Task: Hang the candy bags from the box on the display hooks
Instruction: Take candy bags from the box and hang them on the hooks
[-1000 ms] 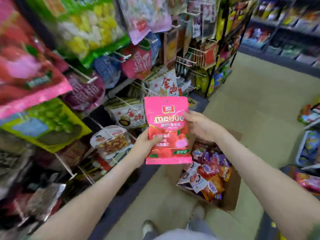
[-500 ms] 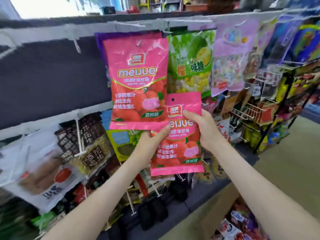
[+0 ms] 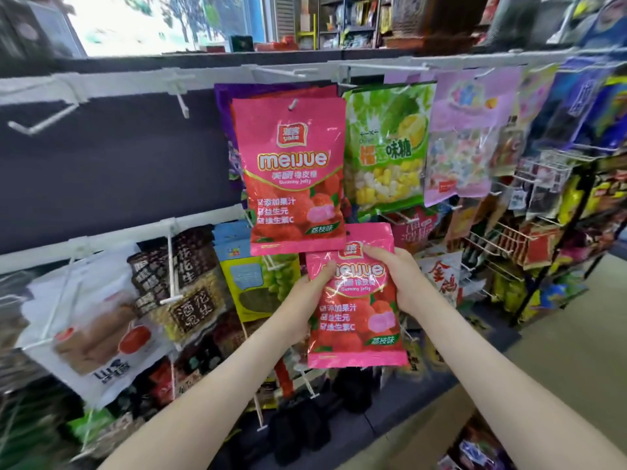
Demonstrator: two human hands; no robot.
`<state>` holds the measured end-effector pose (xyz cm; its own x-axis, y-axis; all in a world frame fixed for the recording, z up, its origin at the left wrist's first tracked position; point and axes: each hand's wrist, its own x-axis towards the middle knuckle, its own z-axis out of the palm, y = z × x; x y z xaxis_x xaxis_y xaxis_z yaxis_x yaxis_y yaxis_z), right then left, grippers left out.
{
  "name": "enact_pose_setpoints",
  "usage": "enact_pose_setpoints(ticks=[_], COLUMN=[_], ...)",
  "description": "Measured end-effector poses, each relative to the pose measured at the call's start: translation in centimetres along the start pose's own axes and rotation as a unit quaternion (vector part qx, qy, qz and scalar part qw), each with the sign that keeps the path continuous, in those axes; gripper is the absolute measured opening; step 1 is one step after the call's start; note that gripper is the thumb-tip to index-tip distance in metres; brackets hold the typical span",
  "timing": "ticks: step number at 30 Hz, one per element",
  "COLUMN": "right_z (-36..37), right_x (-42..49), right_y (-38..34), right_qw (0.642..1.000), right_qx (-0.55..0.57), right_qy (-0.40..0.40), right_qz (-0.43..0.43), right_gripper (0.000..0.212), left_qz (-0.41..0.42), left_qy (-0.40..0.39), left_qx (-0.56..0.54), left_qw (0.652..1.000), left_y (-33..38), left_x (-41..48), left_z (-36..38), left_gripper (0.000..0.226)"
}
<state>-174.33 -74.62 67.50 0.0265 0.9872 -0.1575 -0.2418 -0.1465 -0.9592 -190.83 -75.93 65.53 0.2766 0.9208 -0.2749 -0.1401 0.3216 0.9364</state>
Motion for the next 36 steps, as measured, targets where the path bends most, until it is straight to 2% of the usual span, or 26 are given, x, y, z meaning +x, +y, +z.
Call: enact_pose_setpoints(ticks=[4,7,12,14,17,19,22,24,30,33,36], right_z=[-2.6,-4.9,-8.2,-8.9,-9.1,-8.9,-7.5,-6.3,-2.1,0.9,5.0], right_x=[-0.8,-1.8,-3.5,-3.9,-4.1,-4.0,-4.0,-4.0,-4.0,-3.7,-3.5], right_y=[0.4,0.5,1.0,0.8,-0.2,-1.2,-3.2,-4.6,-8.8,-10.8,-12.4], right_qw=[1.0,0.997,0.989,0.989,0.991,0.992,0.99,0.987,0.971,0.96,0.954], right_qx=[-0.004,-0.004,-0.018,-0.016,0.002,0.01,-0.003,-0.016,-0.064,-0.083,-0.083], right_qy=[-0.005,-0.031,-0.037,-0.038,-0.051,-0.069,-0.12,-0.154,-0.228,-0.259,-0.257], right_qz=[0.023,0.064,0.143,0.144,0.124,0.104,0.074,0.048,-0.015,-0.066,-0.131], right_gripper=[0.014,0.013,0.041,0.04,0.037,0.048,0.081,0.087,0.083,0.059,0.036], left_qz=[-0.013,-0.006,0.016,0.036,0.065,0.084,0.127,0.155,0.223,0.247,0.265], left_qy=[-0.05,-0.104,-0.185,-0.181,-0.165,-0.157,-0.127,-0.103,-0.041,-0.001,0.052], left_qx=[0.056,0.113,0.202,0.212,0.204,0.184,0.152,0.126,0.077,0.05,0.012], left_qw=[0.997,0.988,0.962,0.96,0.963,0.967,0.972,0.975,0.971,0.968,0.963], left_y=[-0.7,-1.3,-1.7,-1.7,-0.8,0.3,2.3,3.7,7.7,9.7,12.1], left_x=[0.1,-0.1,-1.0,-1.2,-1.6,-2.2,-3.3,-4.1,-6.5,-7.6,-8.7], left_z=[1.2,2.1,4.1,4.7,4.8,4.7,4.3,3.9,1.8,0.5,-1.0], left_gripper=[0.027,0.024,0.028,0.03,0.02,0.013,0.012,0.013,0.011,0.013,0.016])
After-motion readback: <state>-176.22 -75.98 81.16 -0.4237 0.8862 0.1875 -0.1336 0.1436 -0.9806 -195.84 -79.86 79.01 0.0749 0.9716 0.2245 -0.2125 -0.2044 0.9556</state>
